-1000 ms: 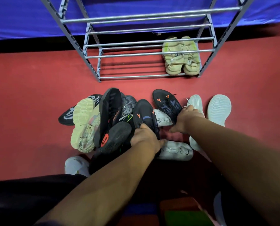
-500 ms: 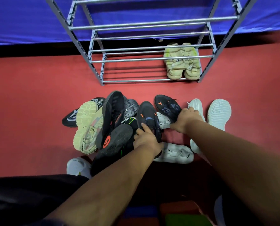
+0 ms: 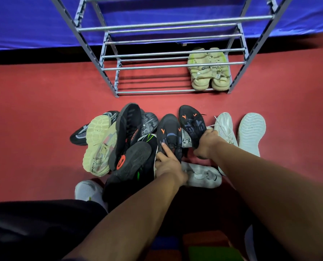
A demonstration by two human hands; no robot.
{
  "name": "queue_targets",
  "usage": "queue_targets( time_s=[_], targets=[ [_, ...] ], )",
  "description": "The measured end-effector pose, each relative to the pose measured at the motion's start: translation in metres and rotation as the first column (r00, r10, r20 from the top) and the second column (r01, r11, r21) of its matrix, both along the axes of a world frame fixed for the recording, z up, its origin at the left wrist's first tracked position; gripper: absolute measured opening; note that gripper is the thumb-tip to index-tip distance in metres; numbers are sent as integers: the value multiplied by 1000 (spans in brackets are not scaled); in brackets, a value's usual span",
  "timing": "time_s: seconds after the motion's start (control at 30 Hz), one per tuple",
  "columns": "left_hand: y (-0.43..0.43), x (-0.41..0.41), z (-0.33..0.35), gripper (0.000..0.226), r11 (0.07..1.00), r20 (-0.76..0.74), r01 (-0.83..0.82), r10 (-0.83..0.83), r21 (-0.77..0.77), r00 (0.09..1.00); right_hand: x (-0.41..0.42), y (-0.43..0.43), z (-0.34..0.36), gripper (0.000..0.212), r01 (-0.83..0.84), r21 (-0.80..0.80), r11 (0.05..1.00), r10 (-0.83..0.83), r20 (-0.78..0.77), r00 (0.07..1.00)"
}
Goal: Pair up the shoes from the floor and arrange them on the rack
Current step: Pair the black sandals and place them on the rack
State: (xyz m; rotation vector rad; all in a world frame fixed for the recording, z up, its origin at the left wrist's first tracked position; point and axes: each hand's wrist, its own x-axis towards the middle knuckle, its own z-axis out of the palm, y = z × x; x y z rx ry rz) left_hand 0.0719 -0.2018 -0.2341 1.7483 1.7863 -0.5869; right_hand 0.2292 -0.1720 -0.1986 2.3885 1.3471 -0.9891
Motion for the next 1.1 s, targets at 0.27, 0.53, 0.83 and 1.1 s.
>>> queue_targets(
  time_s=[0.27,0.53,0.83,1.1],
  targets=[
    [0,-14,-10,136,989,23,144,-145,31,989,-1,-7,-16,124,-7,44,999,7,9,1000],
    [65,1,38,119,990,281,22,-60,138,958,22,24,5,60,304,304,903,-256,-187,948],
    [197,-1,84,104,985,350,-159,129,61,928,15,89,23,33,550,315,773,-343,-521,781],
    [266,-25,66,113,983,163,-65,36,174,986,8,145,9,32,552,313,773,-322,-556,766]
  ],
)
